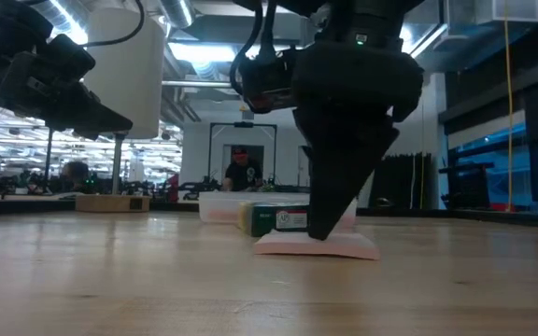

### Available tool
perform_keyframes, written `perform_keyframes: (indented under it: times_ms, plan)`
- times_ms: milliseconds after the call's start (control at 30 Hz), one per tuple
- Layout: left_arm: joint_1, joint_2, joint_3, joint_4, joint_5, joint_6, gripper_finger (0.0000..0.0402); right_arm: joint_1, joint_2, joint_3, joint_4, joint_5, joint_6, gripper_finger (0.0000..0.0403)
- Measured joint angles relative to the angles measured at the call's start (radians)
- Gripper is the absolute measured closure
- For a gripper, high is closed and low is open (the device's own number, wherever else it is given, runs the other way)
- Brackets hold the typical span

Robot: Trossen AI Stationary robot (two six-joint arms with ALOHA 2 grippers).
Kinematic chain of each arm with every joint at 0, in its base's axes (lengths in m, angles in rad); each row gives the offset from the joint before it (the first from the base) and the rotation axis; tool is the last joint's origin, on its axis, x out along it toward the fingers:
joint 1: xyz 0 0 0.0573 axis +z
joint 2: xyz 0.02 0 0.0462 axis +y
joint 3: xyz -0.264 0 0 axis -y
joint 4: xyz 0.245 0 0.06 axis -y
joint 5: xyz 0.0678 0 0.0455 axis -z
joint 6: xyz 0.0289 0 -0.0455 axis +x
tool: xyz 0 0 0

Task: Pack school essentials
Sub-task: Put the light pink sticky note into the gray supply box

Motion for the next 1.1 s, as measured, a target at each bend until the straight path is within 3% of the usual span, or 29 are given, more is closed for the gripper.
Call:
perform_keyframes:
  times_ms: [267,600,733,1100]
  plan:
    - [0.0,0.0,0.0,0.0,0.0,0.0,0.0401,0.0,0.0,0.0,0.007,0.002,0.005,0.0005]
    - [0.0,0.0,0.0,0.0,0.0,0.0,0.0401,0.0,0.0,0.0,0.004,-0.001,-0.006,0.0004]
    - [0.0,0.0,0.0,0.0,0.0,0.0,0.0401,0.004,0.0,-0.003,-0.004,-0.011,-0.089,0.0004]
    - [0.0,0.0,0.0,0.0,0.0,0.0,0.0401,0.006,0.0,-0.008,-0.005,-0.033,-0.069,0.0004]
